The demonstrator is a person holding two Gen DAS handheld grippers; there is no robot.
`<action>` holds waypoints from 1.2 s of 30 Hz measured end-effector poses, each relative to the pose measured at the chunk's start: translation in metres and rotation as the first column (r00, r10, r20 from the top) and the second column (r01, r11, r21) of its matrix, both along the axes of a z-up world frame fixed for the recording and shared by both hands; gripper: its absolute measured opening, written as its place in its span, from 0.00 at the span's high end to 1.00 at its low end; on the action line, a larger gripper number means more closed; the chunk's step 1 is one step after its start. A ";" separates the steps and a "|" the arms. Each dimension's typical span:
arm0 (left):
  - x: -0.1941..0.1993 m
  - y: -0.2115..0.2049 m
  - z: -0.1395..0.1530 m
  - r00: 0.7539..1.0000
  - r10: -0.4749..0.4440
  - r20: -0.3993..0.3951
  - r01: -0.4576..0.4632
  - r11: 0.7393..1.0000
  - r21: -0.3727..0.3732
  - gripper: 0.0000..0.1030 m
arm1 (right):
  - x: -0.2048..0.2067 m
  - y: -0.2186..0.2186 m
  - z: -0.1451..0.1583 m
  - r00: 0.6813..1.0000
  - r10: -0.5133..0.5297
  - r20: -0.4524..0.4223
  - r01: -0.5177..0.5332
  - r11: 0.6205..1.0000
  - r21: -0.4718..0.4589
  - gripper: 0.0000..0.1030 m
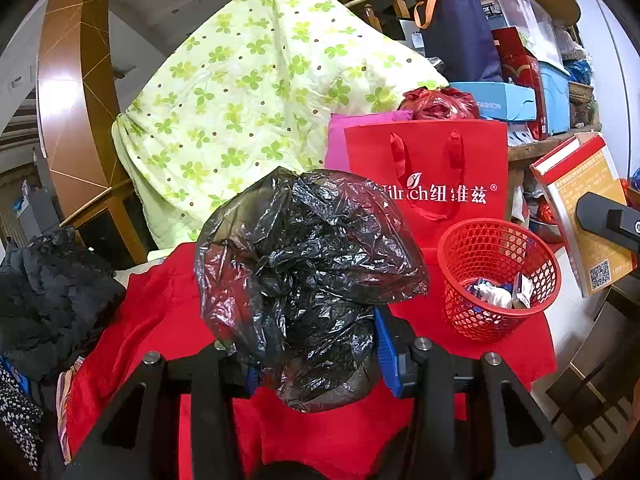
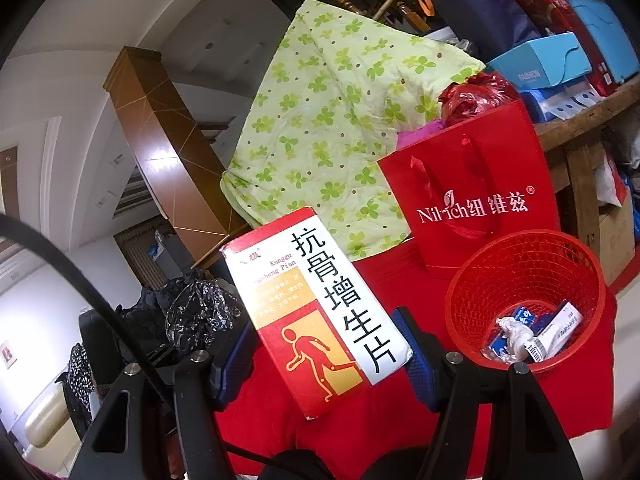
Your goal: Collect trash
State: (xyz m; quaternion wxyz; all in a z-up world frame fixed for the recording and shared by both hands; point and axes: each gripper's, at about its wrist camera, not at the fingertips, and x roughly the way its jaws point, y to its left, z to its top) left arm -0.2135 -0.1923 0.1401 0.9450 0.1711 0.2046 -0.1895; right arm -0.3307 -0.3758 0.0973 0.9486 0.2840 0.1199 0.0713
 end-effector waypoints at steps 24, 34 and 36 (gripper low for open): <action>-0.002 -0.031 -0.008 0.999 -0.050 -0.022 0.051 0.998 0.039 0.53 | -0.012 -0.038 -0.015 0.999 -0.054 -0.011 0.054 0.998 0.042 0.32; -0.004 -0.043 -0.013 0.997 -0.074 -0.027 0.075 0.995 0.058 0.53 | -0.015 -0.050 -0.020 0.997 -0.069 -0.016 0.070 0.996 0.056 0.33; -0.004 -0.045 -0.014 0.997 -0.076 -0.031 0.078 0.995 0.060 0.53 | -0.015 -0.052 -0.021 0.997 -0.074 -0.017 0.075 0.996 0.057 0.33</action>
